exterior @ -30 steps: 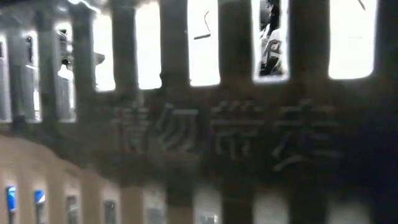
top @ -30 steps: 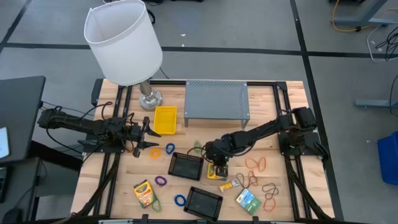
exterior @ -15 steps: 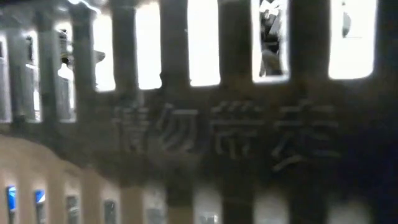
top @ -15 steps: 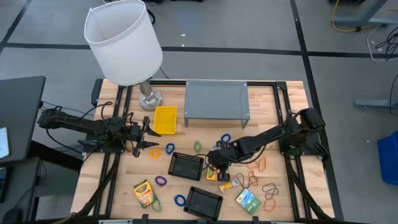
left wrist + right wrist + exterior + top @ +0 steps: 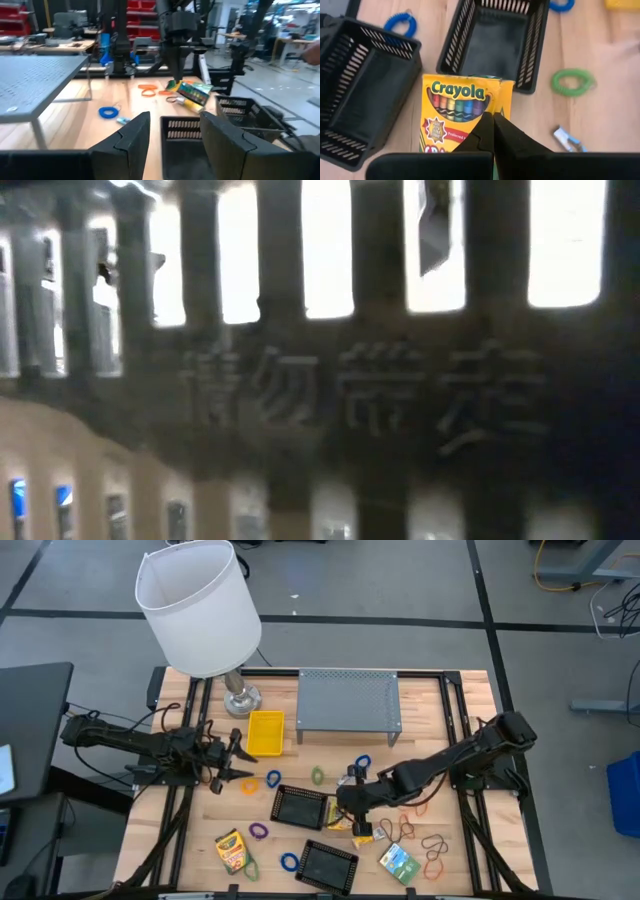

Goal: Pick & Place Office Desk Supplies
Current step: Put the right large yellow crayon box into the top black bin

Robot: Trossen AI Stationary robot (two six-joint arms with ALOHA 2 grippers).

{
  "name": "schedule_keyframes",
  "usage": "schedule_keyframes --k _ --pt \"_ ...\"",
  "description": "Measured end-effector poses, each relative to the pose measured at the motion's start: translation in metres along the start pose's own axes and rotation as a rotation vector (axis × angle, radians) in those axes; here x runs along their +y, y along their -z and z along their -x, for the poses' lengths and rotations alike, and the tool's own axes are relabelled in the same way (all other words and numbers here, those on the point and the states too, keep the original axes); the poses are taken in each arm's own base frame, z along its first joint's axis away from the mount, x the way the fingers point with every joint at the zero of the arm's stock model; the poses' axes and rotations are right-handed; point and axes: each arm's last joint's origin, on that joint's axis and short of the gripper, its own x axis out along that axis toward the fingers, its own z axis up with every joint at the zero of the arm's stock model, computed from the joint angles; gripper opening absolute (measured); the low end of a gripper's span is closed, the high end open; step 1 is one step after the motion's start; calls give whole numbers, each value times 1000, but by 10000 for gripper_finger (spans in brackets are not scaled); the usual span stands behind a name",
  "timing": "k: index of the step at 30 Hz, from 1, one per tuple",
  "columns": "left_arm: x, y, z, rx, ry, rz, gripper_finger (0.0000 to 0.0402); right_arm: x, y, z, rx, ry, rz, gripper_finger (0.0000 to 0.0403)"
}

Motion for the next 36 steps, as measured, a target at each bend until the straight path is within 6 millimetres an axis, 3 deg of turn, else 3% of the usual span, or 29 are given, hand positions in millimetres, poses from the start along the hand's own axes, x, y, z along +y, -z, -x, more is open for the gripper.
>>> schedule_keyframes --k 6,10,19,31,36 --pt "-2 -11 0 -112 67 24 179 1 -11 5 -97 64 77 0" --pt "-2 -15 -2 -159 66 56 179 -6 -23 6 -216 194 114 0" --pt "5 -19 -11 -234 -132 105 213 -29 -53 16 -478 565 84 0" --pt "9 -17 -32 -279 -232 122 246 -60 -82 33 -755 657 -54 0" --pt "12 -27 -53 -299 -269 107 246 -69 -86 26 -787 679 -86 0"
